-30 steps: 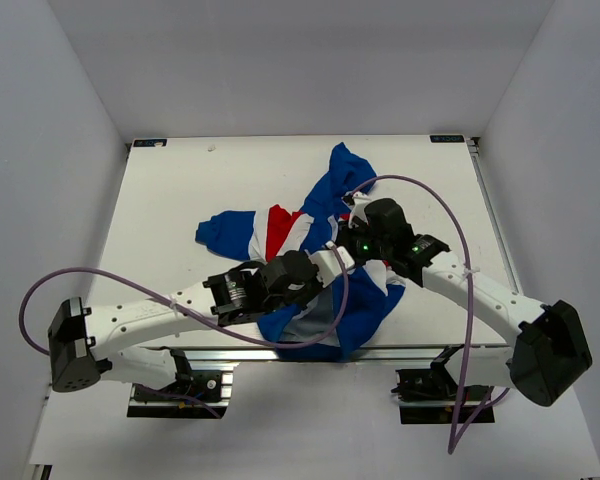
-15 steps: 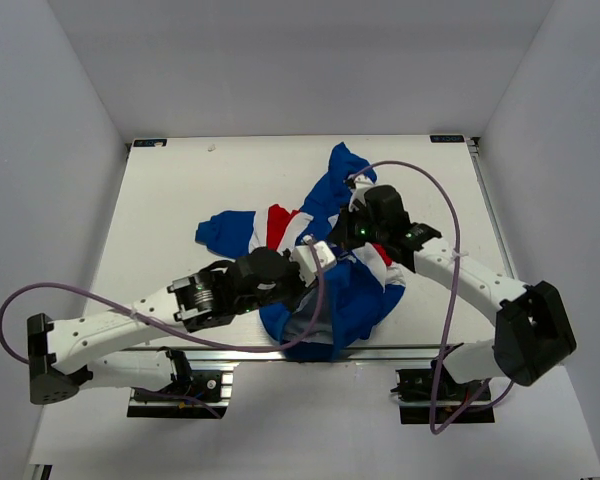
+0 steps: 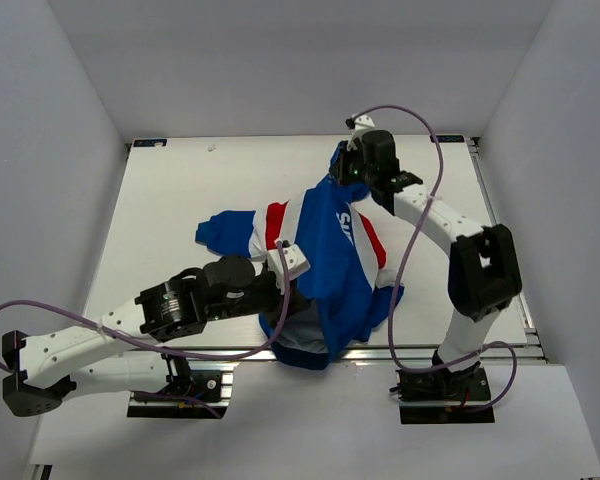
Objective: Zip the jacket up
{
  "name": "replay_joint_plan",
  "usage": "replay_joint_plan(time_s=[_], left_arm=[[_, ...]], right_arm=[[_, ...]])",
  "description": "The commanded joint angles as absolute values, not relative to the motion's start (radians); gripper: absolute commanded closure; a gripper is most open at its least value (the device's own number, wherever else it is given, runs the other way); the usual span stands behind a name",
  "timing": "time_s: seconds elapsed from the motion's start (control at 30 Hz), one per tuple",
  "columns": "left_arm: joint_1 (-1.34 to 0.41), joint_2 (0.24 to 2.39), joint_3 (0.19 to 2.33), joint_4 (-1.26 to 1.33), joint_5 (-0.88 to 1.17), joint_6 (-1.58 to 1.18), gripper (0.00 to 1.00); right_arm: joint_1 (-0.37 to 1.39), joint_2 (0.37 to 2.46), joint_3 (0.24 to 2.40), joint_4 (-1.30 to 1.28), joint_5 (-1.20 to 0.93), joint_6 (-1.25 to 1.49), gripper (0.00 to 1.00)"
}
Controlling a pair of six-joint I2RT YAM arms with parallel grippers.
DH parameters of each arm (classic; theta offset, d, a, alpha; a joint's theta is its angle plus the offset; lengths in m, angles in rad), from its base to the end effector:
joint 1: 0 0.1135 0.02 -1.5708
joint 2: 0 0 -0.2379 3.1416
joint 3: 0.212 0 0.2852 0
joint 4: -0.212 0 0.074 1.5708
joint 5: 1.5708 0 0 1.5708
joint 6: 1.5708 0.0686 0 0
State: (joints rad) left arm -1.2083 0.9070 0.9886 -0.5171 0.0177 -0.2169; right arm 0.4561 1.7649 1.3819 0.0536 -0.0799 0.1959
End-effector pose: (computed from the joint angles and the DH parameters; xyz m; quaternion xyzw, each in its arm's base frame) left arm 0.0966 -0.2582 0.3233 0.4052 0.7394 -0.3572 0.4019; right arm 0.4300 0.2171 0.2523 -0.1285 0.8029 0.2169 0.5401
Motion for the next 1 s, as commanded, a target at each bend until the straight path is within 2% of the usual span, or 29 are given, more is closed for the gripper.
replay_joint_plan(time_s=[0.0,0.13,0.27,0.47,0.5,0.53,0.57,0.6,0.63,0.67,0.73,0.77,0.9,0.93,0.97], left_arm=[[-1.226,0.865,0.953,-0.502,0.175,-0.31,1.0],[-1.226,0.893,0.937,-0.552,0.193,-0.34,1.0],[-1.226,0.891,0.87,-0.499,0.218,-0.356,1.0],[-1.226,0.916,0.776,-0.466,0.193,-0.393,1.0],[-1.226,0.925,0.77,-0.489,0.183,-0.402,0.87],[-1.226,0.937,0.764,-0.5,0.172,-0.409,0.6],[-1.226,0.951,0.765,-0.515,0.167,-0.423,0.13],[-1.226,0.98,0.77,-0.543,0.175,-0.431,0.02],[-1.226,0.994,0.778,-0.558,0.204,-0.439,0.02],[-1.226,1.003,0.785,-0.574,0.216,-0.439,0.02],[-1.226,1.02,0.805,-0.618,0.244,-0.439,0.02],[-1.226,1.02,0.811,-0.633,0.255,-0.439,0.02],[-1.226,1.023,0.88,-0.71,0.122,-0.492,0.02],[-1.226,1.032,0.897,-0.721,0.047,-0.558,0.02],[-1.226,1.041,0.916,-0.735,-0.139,-0.599,0.02]], right_arm=[[0.39,1.877,1.543,0.172,0.049,0.132,1.0],[0.344,2.04,1.767,0.14,0.074,0.123,1.0],[0.322,2.166,1.92,0.13,0.072,0.094,1.0],[0.321,2.142,1.827,0.173,-0.191,0.103,1.0],[0.321,2.102,1.794,0.185,-0.218,0.109,1.0],[0.321,2.08,1.76,0.199,-0.244,0.115,1.0],[0.321,2.056,1.699,0.21,-0.271,0.123,0.84],[0.319,2.01,1.672,0.213,-0.285,0.126,0.73],[0.321,1.988,1.648,0.213,-0.293,0.127,0.6],[0.319,1.965,1.608,0.213,-0.296,0.132,0.39],[0.321,1.901,1.574,0.209,-0.292,0.15,0.19],[0.321,1.879,1.557,0.206,-0.276,0.161,0.11],[0.31,1.767,1.503,0.161,-0.207,0.202,0.11],[0.305,1.753,1.503,0.1,-0.169,0.24,0.11],[0.287,1.74,1.503,0.063,-0.117,0.256,0.11]])
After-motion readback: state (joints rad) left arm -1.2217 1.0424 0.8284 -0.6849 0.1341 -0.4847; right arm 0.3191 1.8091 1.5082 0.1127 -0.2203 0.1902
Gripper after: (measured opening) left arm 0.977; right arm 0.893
